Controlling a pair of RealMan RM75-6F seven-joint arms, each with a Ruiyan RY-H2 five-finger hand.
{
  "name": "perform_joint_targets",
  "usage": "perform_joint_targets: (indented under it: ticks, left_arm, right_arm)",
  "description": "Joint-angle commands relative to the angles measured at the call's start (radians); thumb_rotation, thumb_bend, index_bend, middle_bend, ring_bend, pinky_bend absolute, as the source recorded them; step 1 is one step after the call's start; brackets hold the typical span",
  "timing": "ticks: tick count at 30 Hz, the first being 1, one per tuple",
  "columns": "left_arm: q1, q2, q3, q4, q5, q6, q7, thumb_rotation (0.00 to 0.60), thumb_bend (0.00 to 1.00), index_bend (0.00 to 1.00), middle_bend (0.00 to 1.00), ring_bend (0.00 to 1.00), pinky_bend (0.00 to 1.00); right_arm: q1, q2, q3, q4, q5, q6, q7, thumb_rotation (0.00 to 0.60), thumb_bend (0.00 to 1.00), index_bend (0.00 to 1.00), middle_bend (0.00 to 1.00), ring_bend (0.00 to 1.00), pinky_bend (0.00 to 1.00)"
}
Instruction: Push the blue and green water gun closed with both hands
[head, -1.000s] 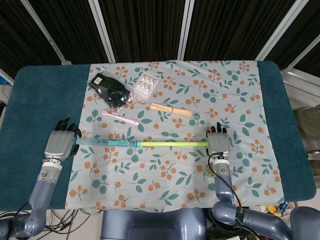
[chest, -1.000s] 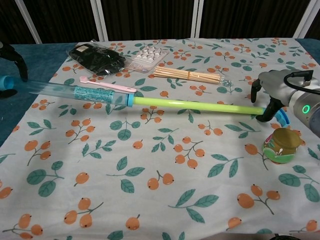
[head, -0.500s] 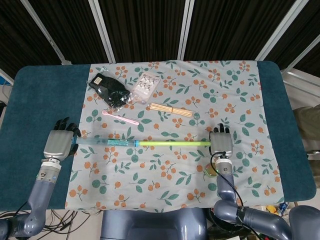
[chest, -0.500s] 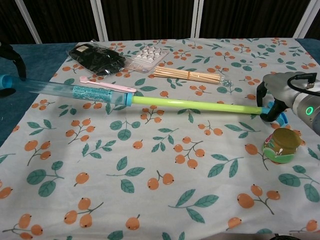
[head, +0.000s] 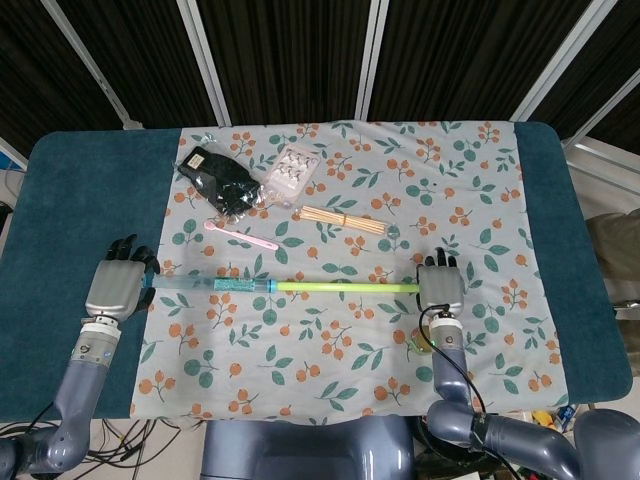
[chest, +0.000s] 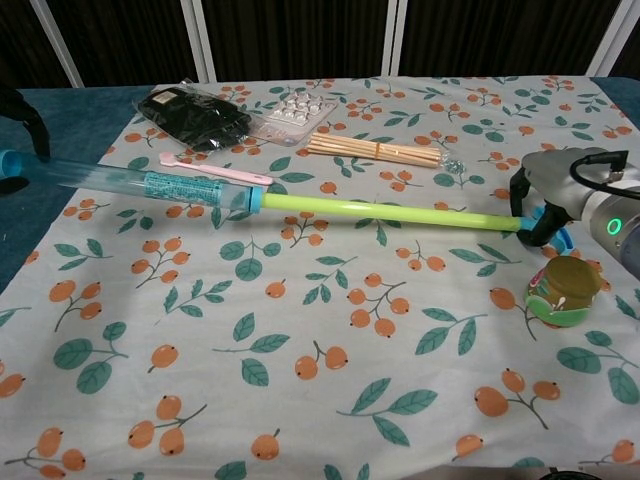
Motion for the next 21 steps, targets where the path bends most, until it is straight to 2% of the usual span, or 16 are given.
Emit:
perform_joint_targets:
  ticks: [1,4,7,21]
  left_arm:
    - [0.000,-0.001,0.000,0.001,0.000,0.000,-0.001,0.600,0.41,0.54,0.25,0.04,0.10]
    - [-0.001,-0.001,0.000,0.002,0.000,-0.001,-0.001,0.600,0.41,0.54,0.25,0.04,0.10]
    - [-0.002,0.000,-0.001,0.002,-0.001,-0.001,-0.001,0.600,0.41,0.54,0.25,0.04,0.10]
    - [-0.001,0.003,-0.002,-0.004,0.007,0.000,-0.011,0.600,0.41,0.54,0.25,0.04,0.10]
  right_arm:
    - [0.002,-0.002,-0.003,0.003,0.001,0.000,0.001,0.600,0.35,0.57,0.34,0.13,0.16]
    - [0.003,-0.003,-0.008,0.006,-0.014,0.004,0.012,0.600,0.38,0.63,0.47,0.20,0.16]
    - [0.004,-0.004,-0.013,0.007,-0.033,0.008,0.024,0.600,0.39,0.64,0.54,0.22,0.16]
    - [0.008,0.011,-0.011,-0.036,-0.062,0.032,0.036,0.600,0.41,0.68,0.58,0.24,0.16]
